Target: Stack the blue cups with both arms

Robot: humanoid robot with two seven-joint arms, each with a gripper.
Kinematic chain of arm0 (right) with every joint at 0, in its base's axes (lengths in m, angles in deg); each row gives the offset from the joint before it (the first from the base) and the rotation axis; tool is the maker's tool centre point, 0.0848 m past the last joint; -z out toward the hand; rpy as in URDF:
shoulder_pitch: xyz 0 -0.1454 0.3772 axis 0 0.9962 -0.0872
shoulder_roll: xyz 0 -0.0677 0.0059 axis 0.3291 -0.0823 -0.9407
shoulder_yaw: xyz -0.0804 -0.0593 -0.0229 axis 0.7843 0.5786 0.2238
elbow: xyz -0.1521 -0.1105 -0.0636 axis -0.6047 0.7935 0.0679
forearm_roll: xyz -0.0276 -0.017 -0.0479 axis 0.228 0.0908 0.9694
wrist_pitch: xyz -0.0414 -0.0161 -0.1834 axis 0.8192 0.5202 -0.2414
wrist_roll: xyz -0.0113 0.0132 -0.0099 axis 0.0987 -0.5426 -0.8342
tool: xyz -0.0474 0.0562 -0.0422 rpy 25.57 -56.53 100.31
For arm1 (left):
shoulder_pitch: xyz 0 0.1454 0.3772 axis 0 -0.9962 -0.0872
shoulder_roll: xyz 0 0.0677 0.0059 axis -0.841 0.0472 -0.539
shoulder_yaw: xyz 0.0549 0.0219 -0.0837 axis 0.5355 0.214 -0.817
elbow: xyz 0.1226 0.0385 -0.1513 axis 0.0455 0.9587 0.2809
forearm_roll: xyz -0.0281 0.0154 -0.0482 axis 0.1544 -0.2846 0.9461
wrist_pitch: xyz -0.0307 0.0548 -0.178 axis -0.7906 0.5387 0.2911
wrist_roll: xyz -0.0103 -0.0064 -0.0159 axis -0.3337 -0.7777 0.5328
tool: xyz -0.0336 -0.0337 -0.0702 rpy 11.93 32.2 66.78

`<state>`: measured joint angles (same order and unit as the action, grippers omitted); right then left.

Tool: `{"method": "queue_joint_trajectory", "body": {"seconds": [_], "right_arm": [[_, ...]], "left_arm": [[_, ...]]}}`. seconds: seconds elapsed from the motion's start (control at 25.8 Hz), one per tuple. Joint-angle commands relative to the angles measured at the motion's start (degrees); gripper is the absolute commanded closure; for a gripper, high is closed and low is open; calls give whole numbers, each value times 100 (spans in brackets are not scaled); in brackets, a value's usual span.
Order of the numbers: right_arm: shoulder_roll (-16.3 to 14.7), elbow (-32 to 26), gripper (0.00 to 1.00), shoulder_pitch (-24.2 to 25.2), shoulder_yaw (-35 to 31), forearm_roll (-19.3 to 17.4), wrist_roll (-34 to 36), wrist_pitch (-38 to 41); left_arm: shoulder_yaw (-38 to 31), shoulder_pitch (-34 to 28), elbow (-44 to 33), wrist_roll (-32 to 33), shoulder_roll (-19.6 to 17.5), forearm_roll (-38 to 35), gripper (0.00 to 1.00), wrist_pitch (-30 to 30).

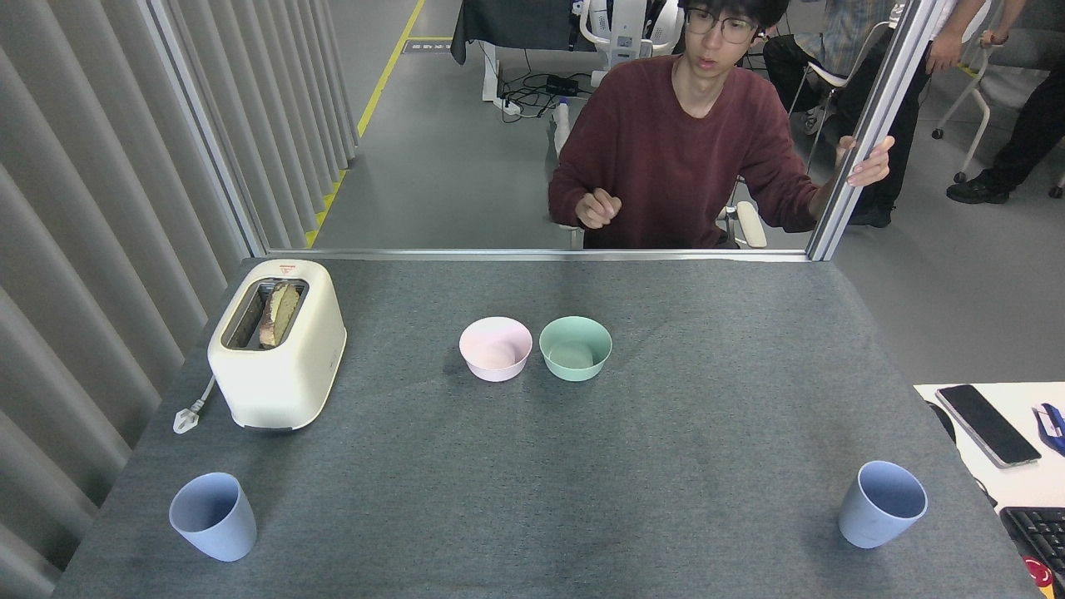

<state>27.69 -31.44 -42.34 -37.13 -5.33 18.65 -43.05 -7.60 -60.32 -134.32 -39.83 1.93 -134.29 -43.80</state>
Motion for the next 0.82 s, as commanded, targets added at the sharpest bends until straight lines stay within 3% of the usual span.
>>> {"method": "queue_joint_trajectory", "body": {"seconds": [0.0, 0.23, 0.78], "right_arm": [[0, -12, 0, 3, 4, 55, 20, 1], [0, -47, 0, 3, 4, 55, 20, 1], [0, -47, 0, 3, 4, 99, 29, 1]], "left_arm": [[0, 14, 28, 17, 8, 10, 0, -6], [-132, 603, 793, 211, 52, 529, 0, 583], [-281, 2115, 2595, 220, -71, 555, 0, 626]]}}
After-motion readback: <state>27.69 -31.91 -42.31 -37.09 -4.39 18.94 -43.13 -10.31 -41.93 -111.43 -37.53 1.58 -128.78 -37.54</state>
